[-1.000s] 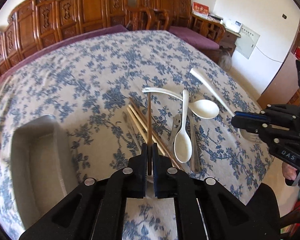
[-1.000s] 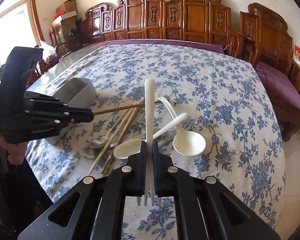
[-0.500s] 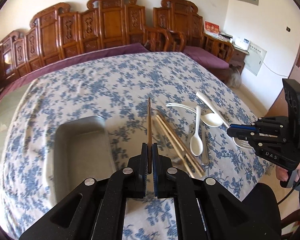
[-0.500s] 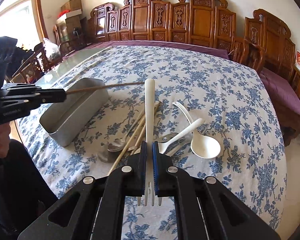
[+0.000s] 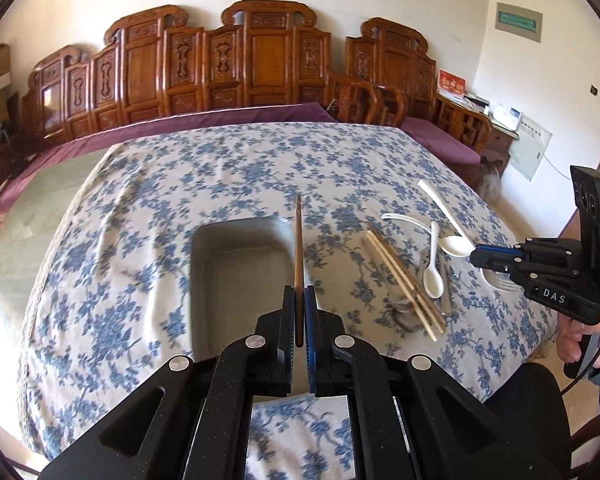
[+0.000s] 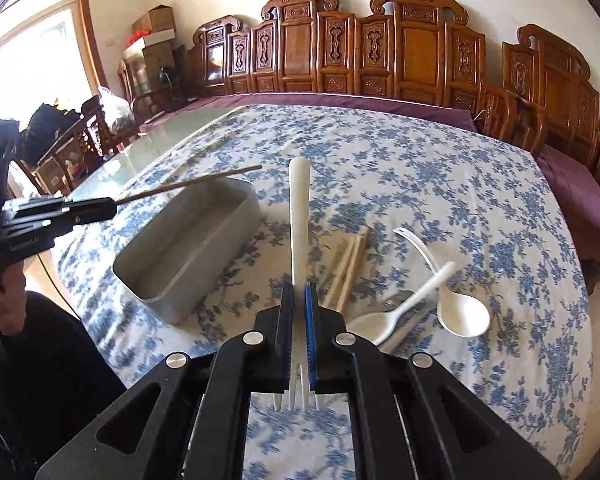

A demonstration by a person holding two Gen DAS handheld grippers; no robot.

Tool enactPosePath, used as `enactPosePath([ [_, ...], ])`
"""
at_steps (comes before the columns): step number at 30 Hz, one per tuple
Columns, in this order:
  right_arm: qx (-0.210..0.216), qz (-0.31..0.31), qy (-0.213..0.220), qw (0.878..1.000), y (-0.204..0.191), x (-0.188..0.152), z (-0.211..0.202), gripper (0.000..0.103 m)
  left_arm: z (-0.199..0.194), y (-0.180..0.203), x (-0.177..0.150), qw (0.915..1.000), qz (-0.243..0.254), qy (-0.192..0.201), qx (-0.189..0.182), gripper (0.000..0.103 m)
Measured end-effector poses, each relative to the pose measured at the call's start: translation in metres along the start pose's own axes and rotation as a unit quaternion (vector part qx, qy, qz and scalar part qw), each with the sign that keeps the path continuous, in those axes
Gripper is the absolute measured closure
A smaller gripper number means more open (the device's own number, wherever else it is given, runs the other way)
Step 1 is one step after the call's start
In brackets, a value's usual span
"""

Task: Organize utensils
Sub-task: 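Carry the fork with the right gripper while the left gripper carries the chopstick into the grey tray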

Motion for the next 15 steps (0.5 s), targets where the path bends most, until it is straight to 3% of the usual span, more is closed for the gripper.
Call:
enactPosePath([
  [15,0.022,-0.013,-0.023,0.999,-0.060,0.016,0.037,0.096,0.031,-0.046,-0.031,0.9986,-0.037,-0.033,0.020,0.099],
])
Point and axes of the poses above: each gripper's, at about its wrist camera, not at the fingertips, and z roughly the way its jaws point, y to its right, x to its top, the point moved 5 cm from there along z, roughly the way its jaws point, and after that the axes turned 1 degree about -y, right-handed, at the moved point
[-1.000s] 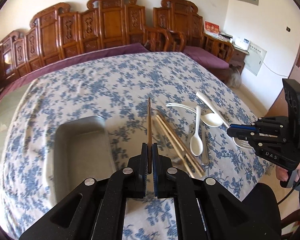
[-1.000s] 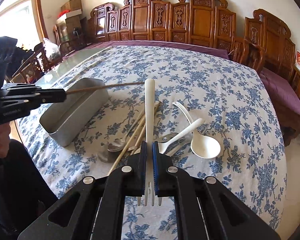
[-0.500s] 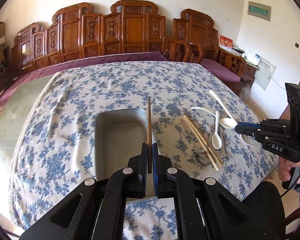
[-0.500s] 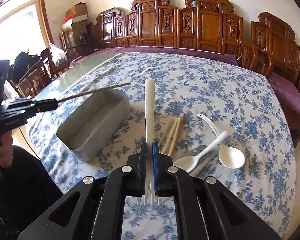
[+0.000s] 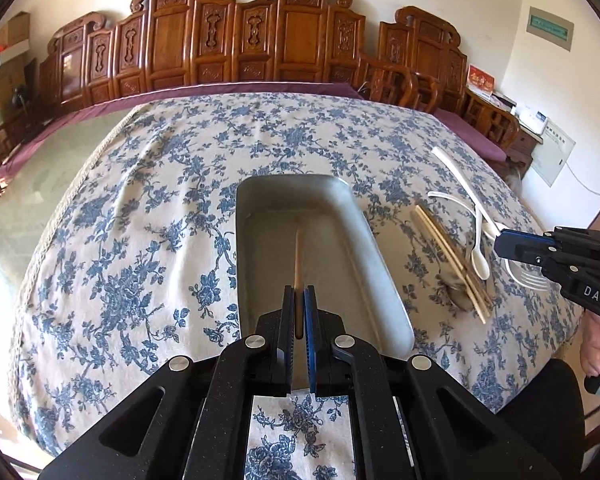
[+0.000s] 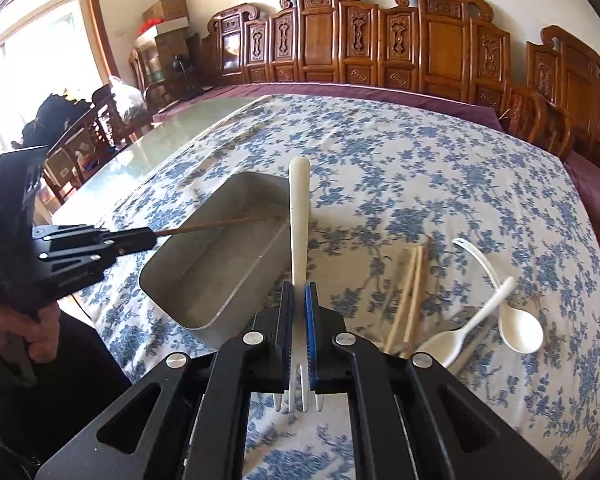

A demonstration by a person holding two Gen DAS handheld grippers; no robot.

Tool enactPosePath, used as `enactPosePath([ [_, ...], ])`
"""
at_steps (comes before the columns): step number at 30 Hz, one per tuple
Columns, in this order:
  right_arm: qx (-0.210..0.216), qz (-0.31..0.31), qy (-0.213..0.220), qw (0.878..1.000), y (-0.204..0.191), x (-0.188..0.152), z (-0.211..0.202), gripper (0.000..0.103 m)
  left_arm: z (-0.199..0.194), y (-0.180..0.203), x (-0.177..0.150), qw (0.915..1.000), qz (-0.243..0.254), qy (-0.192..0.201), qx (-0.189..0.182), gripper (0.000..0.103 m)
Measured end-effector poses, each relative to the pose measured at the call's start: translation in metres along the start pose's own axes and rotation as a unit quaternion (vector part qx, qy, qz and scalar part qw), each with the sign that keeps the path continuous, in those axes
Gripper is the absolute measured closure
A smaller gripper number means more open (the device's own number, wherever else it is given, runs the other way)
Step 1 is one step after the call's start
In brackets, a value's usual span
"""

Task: Organize utensils
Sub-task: 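Carry the fork with the right gripper while the left gripper carries the chopstick into the grey tray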

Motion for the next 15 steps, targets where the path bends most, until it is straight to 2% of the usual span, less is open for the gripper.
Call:
enactPosePath([
  [15,0.005,0.019,-0.007,1.000,-0.017,0.011,0.020,0.096,0.022,0.006,-0.002,0.9997,0.003,-0.022,-0.012,0.099],
])
Point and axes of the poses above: each gripper's, at about its wrist camera, not at the fingertips, and z roughly the way its jaws point, y to its right, x to its top, the point moved 5 cm from there along z, roughly the way its jaws point, and after that the axes turned 1 degree about -y, right-handed, at the moved point
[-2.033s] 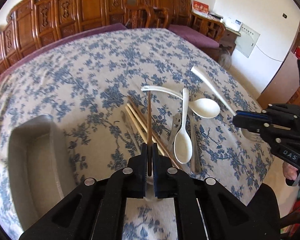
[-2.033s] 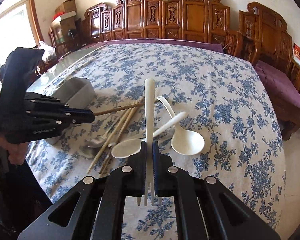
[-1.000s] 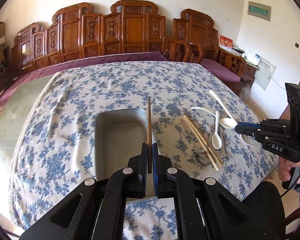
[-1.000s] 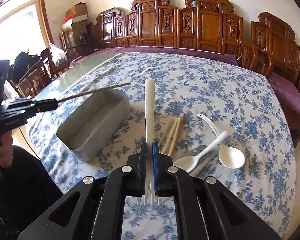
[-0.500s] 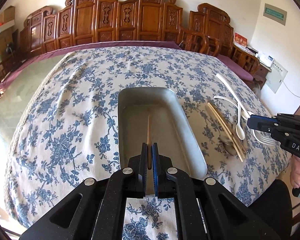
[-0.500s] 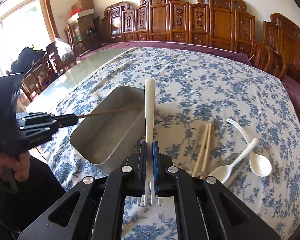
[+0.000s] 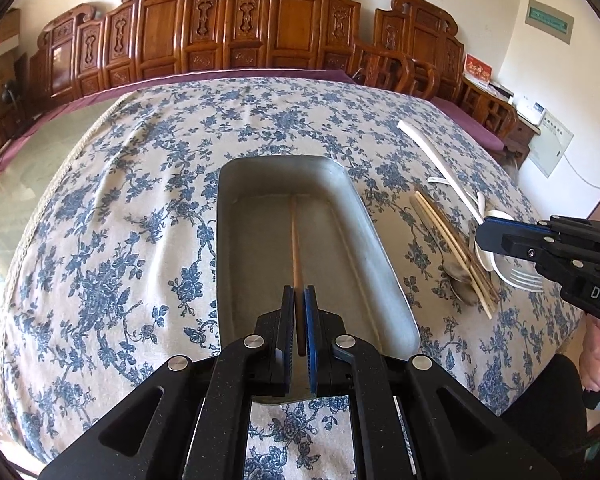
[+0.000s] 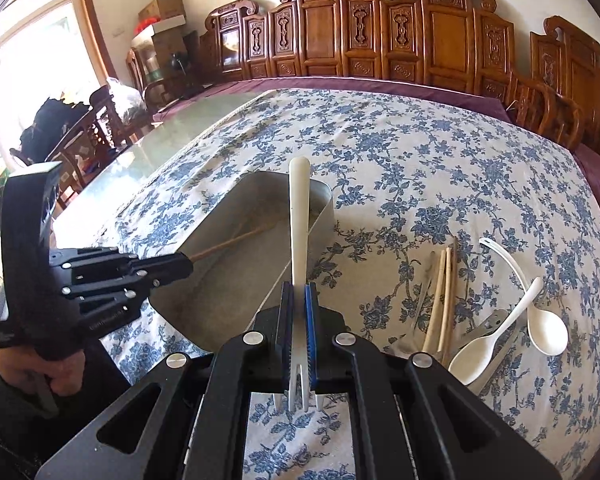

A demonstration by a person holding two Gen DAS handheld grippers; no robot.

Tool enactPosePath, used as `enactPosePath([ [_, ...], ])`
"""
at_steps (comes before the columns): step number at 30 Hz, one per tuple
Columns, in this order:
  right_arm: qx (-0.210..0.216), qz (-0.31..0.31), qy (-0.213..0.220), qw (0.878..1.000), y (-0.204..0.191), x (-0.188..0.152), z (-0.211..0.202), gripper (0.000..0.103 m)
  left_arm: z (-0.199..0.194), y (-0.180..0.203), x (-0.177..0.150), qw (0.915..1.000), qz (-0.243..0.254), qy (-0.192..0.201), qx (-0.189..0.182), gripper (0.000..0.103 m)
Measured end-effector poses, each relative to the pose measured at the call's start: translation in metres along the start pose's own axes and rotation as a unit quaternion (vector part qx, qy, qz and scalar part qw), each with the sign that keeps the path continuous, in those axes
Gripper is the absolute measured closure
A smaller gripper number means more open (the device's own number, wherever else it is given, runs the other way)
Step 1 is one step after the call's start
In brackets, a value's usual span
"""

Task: Organize utensils
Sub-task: 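Carry the fork with the right gripper while the left gripper carries the chopstick into the grey tray, then open the right gripper releasing the fork while the left gripper releases the chopstick in the tray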

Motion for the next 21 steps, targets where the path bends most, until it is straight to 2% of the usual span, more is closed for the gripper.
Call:
enactPosePath([
  [4,0.002,0.001,-0.001,1.000,-0.007,0.005,0.006,0.096,-0.004,-0.004,0.002,1.0000,-0.008,0.005,-0.003,0.098],
  [7,0.005,0.002,0.000,1.000,-0.013,0.009,0.011,0.096,-0.010,-0.013,0.005,0.9997,-0.021,0.014,-0.002,0.093],
  [21,0.029,0.032,-0.015,0.999,-0.044,0.023,0.054,0.096,-0.034,-0.050,0.015,0.9965,-0.055,0.052,0.036,0.093],
])
Point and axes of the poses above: each gripper's, at about its wrist camera, not at the fingertips, and z roughly the way its jaws point, y to its right, x to its top, the point moved 5 cm from there along z, roughly the way its jaws point, and after that the axes turned 1 degree about -y, right-handed, at the moved point
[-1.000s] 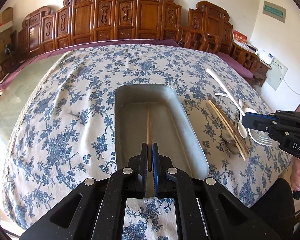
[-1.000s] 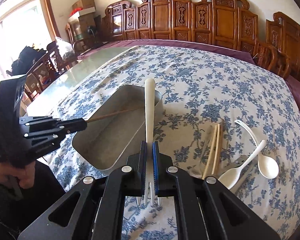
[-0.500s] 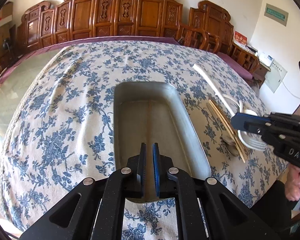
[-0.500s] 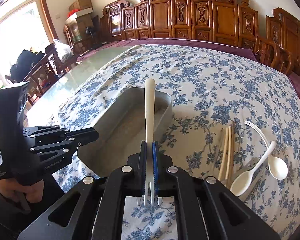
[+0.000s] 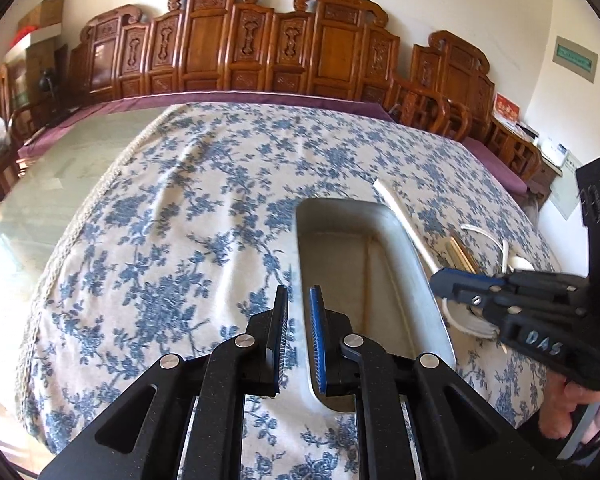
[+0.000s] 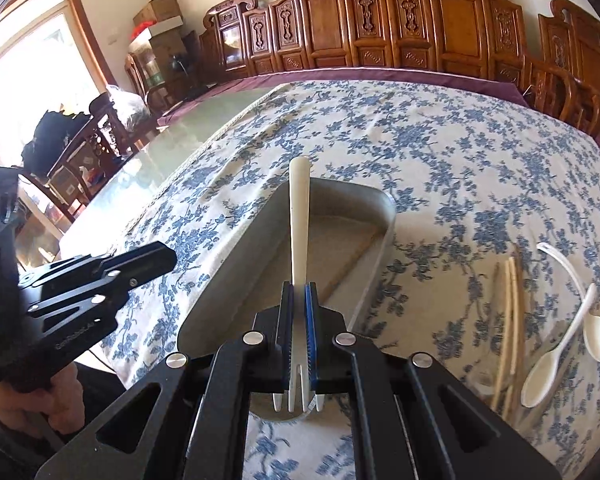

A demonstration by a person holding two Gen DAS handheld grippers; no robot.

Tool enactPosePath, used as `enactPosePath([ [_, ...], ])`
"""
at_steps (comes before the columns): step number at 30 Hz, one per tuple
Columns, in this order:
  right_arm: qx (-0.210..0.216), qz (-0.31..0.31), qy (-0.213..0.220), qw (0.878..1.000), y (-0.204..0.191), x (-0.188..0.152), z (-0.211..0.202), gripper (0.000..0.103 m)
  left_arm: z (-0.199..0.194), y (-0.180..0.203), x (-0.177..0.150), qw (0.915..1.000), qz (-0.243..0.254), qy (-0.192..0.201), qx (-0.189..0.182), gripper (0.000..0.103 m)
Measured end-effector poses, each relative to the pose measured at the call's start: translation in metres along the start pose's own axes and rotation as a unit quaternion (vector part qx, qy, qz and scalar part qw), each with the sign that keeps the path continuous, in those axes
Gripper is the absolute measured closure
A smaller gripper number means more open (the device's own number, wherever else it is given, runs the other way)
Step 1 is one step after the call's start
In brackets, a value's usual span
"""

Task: Organize utensils
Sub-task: 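Open the right gripper releasing the fork while the left gripper releases the chopstick in the tray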

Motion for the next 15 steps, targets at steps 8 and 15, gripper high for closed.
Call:
enactPosePath([
  [8,0.000,0.009,-0.016,1.000,-0.009,-0.002,0.030,0.096,-0.002,-0.013,0.004,0.9999,-0.007,0.004,0.010,0.093],
  [15,0.001,0.016,-0.013,1.000,-0.005,-0.004,0.038,0.093,-0.004,-0.017,0.005,0.9999,-0.014,0.006,0.007,0.093],
])
Point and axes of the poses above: each gripper's, at about its wrist camera, not at the fingertips, and z roughly the way its jaws point, y to its right, x to its top, the point moved 5 cm from there along z, roughly the way its jaws point, and after that the axes turned 1 degree about -y, right-handed, at the moved point
